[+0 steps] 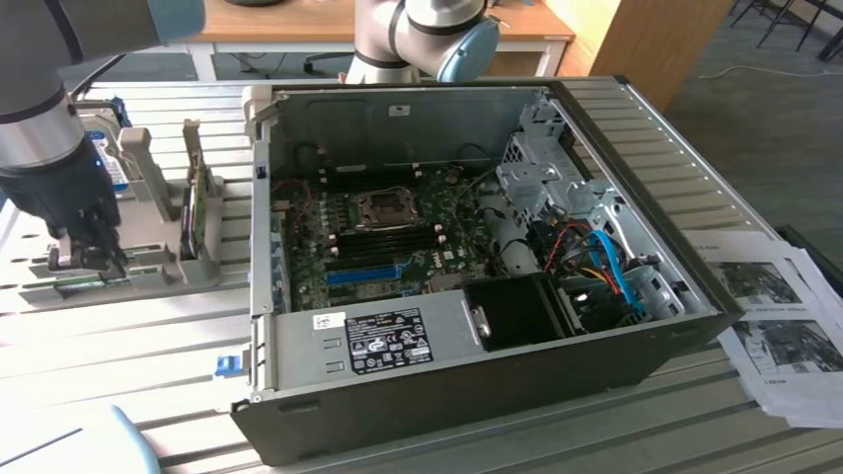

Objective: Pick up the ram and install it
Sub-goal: 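Pick up the ram and move it above insertion slot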

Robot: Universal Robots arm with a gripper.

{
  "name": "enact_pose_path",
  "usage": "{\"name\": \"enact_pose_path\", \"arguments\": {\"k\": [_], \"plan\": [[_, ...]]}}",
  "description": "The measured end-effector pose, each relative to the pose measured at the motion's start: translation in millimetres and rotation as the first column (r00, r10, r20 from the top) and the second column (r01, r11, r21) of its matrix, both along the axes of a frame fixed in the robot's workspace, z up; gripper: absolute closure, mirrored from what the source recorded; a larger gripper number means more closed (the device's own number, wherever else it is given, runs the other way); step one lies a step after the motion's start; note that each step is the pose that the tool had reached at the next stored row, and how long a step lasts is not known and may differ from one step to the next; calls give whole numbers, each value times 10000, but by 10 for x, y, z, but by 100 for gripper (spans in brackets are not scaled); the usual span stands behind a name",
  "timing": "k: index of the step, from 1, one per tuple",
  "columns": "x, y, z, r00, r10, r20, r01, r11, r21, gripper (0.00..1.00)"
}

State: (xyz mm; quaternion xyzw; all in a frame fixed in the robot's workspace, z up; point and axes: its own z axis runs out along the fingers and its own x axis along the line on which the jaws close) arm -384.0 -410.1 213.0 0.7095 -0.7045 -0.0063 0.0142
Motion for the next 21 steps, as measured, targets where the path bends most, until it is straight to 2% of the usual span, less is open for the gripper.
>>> {"name": "enact_pose_path", "arguments": {"k": [7,12,15,21], "plan": [[0,0,-27,10000,0,-1,0,10000,0,77],[0,28,-33,10000,-1,1,1,10000,1,77],[-2,30,-33,10000,1,0,-1,10000,0,77],[-67,36,-36,10000,0,-1,0,10000,0,77]]}}
